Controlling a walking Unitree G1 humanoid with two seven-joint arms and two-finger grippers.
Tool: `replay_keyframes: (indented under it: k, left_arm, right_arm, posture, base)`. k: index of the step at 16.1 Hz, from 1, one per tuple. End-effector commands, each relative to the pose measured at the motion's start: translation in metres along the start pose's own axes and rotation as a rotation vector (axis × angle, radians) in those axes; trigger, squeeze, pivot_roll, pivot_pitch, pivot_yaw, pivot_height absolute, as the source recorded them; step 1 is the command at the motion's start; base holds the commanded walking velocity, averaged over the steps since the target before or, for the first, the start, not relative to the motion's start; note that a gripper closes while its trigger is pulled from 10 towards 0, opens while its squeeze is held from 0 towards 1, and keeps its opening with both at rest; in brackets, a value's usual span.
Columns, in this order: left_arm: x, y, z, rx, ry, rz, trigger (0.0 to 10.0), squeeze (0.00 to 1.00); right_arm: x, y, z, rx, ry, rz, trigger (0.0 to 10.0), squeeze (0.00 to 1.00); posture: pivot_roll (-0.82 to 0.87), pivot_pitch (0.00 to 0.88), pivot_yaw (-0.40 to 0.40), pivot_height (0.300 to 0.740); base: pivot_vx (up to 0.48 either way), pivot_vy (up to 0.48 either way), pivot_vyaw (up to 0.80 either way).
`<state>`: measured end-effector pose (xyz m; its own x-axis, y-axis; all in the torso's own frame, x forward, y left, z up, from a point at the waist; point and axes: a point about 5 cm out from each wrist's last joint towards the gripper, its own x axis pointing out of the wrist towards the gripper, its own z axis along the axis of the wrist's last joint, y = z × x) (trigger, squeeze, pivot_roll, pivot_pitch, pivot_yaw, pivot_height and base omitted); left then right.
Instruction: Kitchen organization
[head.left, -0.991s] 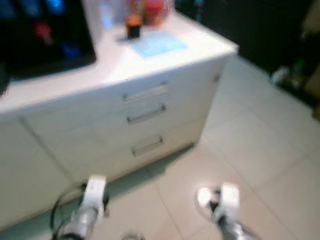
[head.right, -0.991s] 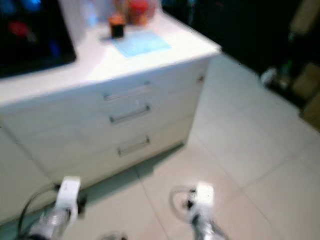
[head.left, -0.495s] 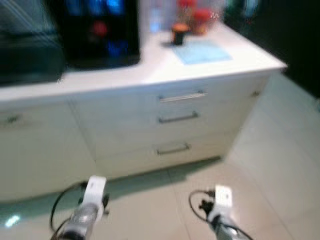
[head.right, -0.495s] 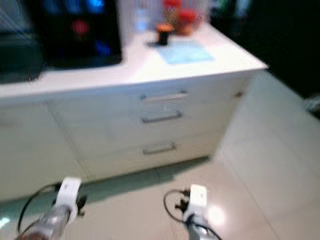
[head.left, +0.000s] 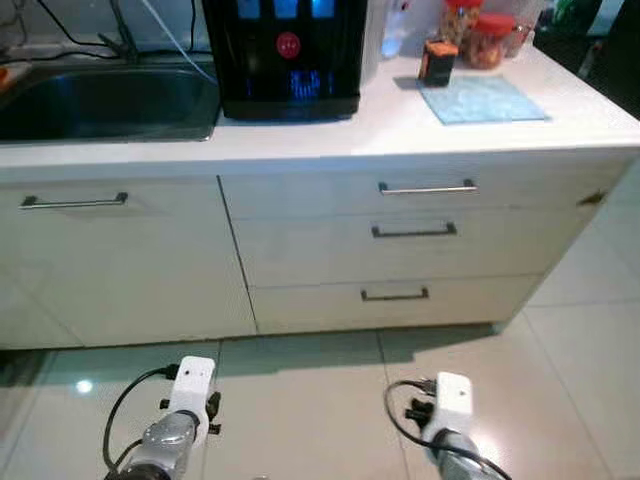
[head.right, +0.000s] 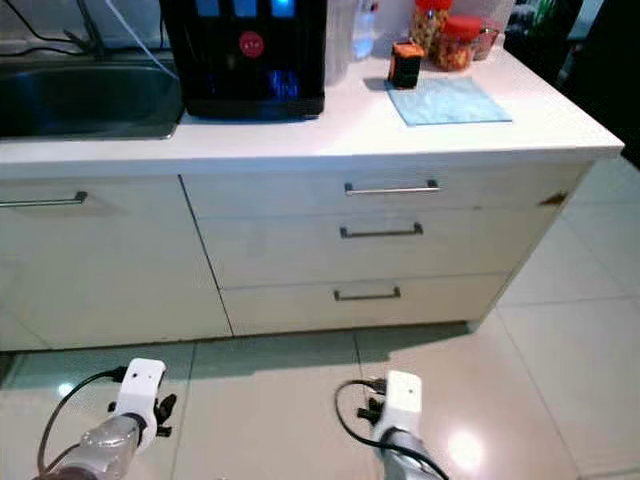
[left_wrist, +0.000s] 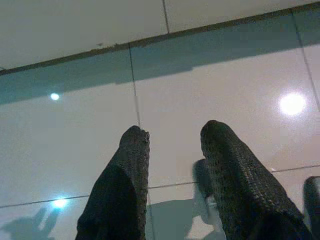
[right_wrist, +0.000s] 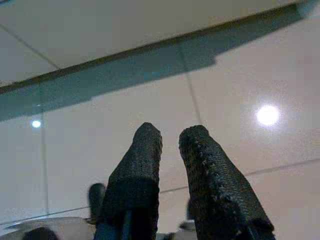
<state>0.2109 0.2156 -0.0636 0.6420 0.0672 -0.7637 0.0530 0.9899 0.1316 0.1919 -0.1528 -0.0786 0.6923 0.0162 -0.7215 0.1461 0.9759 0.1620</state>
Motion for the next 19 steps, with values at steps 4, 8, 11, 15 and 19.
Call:
replay_keyframes:
  k: [4, 8, 11, 15, 19]
  left_arm:
    - [0.001, 0.002, 0.004, 0.003, -0.007, 0.008, 10.0, 0.00]
    - [0.001, 0.002, 0.004, 0.007, -0.006, 0.008, 10.0, 0.00]
    - [0.001, 0.003, 0.005, 0.019, -0.008, 0.007, 10.0, 0.00]
    - [0.001, 0.004, 0.005, 0.019, -0.012, 0.005, 10.0, 0.00]
    - [0.001, 0.004, 0.005, 0.021, -0.010, 0.007, 10.0, 0.00]
  right_arm:
    - [0.001, 0.002, 0.004, 0.010, -0.004, 0.005, 10.0, 0.00]
    - [0.008, 0.005, 0.032, 0.018, -0.086, 0.003, 10.0, 0.00]
    - [0.015, 0.013, 0.069, 0.006, -0.165, 0.023, 10.0, 0.00]
    - [0.016, 0.013, 0.077, 0.006, -0.178, 0.024, 10.0, 0.00]
    - [0.015, 0.008, 0.060, -0.013, -0.118, 0.005, 10.0, 0.00]
  posture:
    - [-0.16, 0.000, 0.007, 0.740]
    - [-0.18, 0.000, 0.020, 0.740]
    - [-0.18, 0.000, 0.032, 0.740]
    - [-0.18, 0.000, 0.030, 0.740]
    - [-0.18, 0.000, 0.031, 0.740]
  base:
    - [0.000, 0.000, 0.00]
    - [0.000, 0.000, 0.00]
    - [0.000, 0.000, 0.00]
    - [0.000, 0.000, 0.00]
    - [0.000, 0.000, 0.00]
